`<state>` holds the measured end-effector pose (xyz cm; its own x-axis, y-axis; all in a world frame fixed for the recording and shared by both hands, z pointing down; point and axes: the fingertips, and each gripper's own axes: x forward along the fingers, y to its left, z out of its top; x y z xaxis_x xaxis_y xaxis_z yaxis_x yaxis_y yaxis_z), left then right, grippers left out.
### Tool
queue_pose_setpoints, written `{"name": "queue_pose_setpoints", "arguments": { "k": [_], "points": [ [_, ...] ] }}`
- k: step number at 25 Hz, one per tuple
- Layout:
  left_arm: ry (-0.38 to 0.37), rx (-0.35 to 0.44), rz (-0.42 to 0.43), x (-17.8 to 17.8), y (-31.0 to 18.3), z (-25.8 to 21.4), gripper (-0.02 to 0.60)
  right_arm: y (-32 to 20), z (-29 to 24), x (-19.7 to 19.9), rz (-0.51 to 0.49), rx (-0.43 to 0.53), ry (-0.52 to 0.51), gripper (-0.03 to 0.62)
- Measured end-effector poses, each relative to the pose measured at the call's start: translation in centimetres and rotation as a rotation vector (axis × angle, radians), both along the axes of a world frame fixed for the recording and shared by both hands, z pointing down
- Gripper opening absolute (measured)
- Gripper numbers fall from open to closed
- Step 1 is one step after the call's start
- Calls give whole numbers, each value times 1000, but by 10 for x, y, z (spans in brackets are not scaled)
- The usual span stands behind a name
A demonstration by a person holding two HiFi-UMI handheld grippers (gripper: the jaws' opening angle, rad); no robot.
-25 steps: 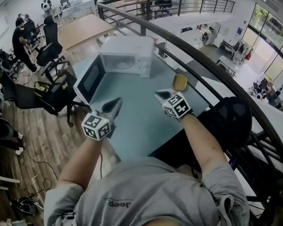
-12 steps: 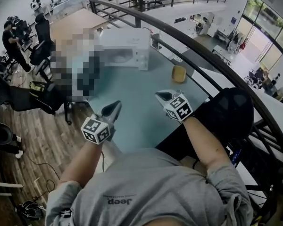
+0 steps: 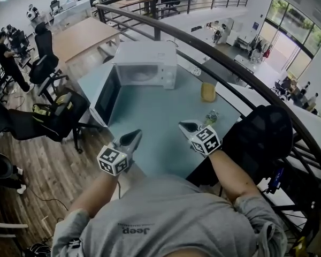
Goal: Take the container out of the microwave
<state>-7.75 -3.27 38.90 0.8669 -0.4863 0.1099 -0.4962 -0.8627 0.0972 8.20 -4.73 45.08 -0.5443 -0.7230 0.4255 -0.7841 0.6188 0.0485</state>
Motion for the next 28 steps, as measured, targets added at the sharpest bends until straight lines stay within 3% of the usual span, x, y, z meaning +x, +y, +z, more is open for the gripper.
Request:
{"name": "queue_pose_setpoints", "arguments": {
  "k": [9, 14, 28],
  "points": [
    [24, -37, 16, -20, -3, 13, 15, 16, 1, -24, 2, -18, -96, 5],
    [35, -48, 4, -29, 0, 19, 16, 30, 6, -13, 34, -36, -197, 5],
    [45, -84, -17, -31, 8, 35, 16, 46, 13, 12, 111, -29, -328, 5]
  ]
}}
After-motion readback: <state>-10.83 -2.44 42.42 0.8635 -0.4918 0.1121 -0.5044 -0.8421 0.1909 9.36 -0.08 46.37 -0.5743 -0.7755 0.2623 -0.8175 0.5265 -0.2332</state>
